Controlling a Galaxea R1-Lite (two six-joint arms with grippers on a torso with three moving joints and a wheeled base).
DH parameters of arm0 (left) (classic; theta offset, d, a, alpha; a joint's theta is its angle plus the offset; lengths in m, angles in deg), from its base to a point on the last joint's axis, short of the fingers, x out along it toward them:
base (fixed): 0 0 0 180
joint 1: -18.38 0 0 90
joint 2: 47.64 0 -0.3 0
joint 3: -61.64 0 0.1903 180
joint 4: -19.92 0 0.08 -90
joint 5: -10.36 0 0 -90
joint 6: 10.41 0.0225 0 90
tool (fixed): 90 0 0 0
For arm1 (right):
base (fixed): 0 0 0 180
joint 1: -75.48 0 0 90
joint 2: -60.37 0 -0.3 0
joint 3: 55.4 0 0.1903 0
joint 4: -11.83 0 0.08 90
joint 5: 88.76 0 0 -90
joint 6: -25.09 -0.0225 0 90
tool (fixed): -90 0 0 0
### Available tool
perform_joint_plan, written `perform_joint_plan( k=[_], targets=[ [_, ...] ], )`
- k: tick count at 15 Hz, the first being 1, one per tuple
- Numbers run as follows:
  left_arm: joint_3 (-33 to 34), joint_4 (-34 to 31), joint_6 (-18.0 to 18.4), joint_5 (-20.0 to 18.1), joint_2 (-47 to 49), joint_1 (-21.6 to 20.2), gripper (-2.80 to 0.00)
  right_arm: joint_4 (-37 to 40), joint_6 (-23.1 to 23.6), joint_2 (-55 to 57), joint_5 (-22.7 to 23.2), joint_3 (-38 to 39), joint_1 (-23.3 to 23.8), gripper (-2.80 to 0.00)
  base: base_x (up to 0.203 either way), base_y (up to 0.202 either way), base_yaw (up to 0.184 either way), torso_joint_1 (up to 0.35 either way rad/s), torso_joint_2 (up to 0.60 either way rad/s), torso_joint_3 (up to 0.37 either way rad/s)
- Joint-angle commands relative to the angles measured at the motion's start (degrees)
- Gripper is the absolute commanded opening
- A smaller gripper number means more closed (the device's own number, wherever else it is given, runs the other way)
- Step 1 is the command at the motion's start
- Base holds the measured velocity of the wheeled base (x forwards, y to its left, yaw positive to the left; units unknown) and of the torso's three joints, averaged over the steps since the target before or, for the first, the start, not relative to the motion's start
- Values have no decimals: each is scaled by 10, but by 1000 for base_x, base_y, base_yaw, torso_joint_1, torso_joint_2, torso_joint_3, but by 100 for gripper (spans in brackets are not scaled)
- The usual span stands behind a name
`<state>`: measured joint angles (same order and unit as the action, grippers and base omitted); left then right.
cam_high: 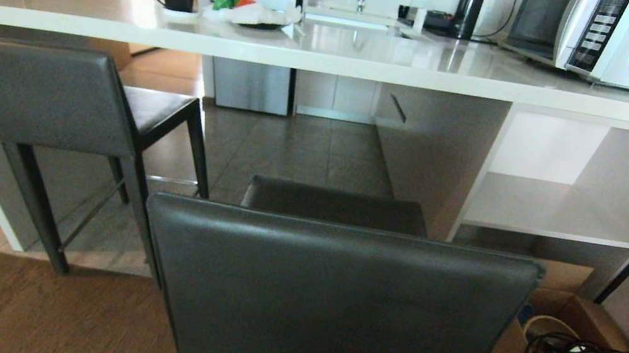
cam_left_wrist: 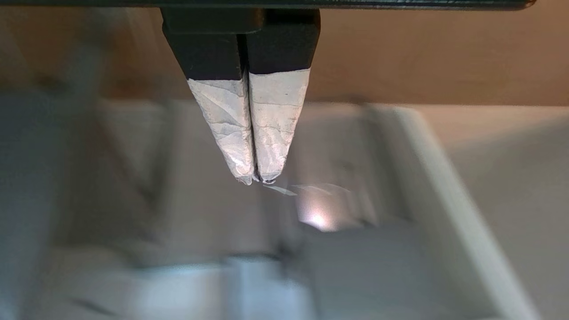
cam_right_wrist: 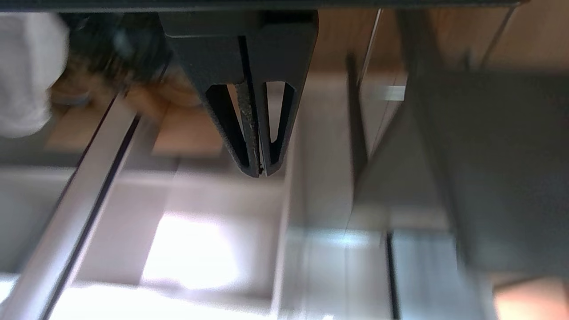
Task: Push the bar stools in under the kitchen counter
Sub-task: Pull the gray chair out from under the dining table
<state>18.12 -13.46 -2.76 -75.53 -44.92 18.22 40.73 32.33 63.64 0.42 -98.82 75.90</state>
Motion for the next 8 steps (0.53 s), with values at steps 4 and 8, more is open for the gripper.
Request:
perform_joint_plan(
  k=[4, 8],
  targets=[
    [184, 128, -50, -66, -27, 0, -280, -17, -2, -33, 10, 121, -1, -280, 0, 0, 0, 0, 0, 0],
    [202, 143, -64, -78, -27, 1, -280, -97, 19, -33, 7, 201, -1, -280, 0, 0, 0, 0, 0, 0]
  ],
)
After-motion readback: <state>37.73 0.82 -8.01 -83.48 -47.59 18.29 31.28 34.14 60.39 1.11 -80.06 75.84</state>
